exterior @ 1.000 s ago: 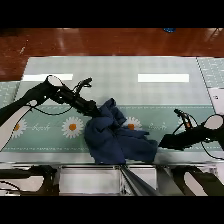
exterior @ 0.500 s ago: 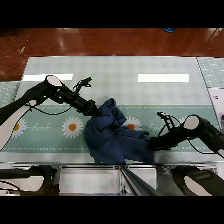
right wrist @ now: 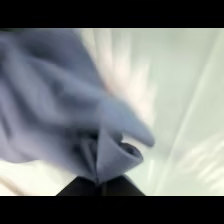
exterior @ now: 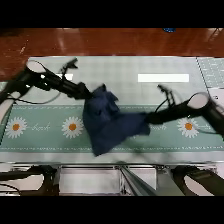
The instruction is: Fold the shirts.
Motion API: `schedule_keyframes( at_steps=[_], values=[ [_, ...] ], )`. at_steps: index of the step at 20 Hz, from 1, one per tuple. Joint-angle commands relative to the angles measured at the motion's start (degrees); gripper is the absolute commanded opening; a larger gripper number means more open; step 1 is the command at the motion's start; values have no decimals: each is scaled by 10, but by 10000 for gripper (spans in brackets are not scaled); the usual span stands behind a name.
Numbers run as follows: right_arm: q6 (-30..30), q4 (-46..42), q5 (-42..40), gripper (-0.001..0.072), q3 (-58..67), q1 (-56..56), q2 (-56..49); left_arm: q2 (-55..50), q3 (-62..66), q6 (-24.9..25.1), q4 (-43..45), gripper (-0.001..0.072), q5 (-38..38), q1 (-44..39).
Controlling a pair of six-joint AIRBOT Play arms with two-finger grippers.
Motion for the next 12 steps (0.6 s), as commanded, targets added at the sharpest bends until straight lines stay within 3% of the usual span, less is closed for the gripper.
schedule_keyframes(
  at_steps=[1,3,7,10,12],
  values=[
    [13,-24,61,25,220,-70,34,64,117,-41,-2,28,23,59],
    [16,-24,82,25,373,-100,39,106,196,-68,-2,28,47,87],
    [31,-54,96,25,619,-112,57,187,298,-72,0,28,47,122],
    [51,-114,103,25,686,-112,101,264,314,-73,48,28,47,134],
    [73,-165,122,25,686,-112,142,316,314,-100,118,28,42,133]
  ],
)
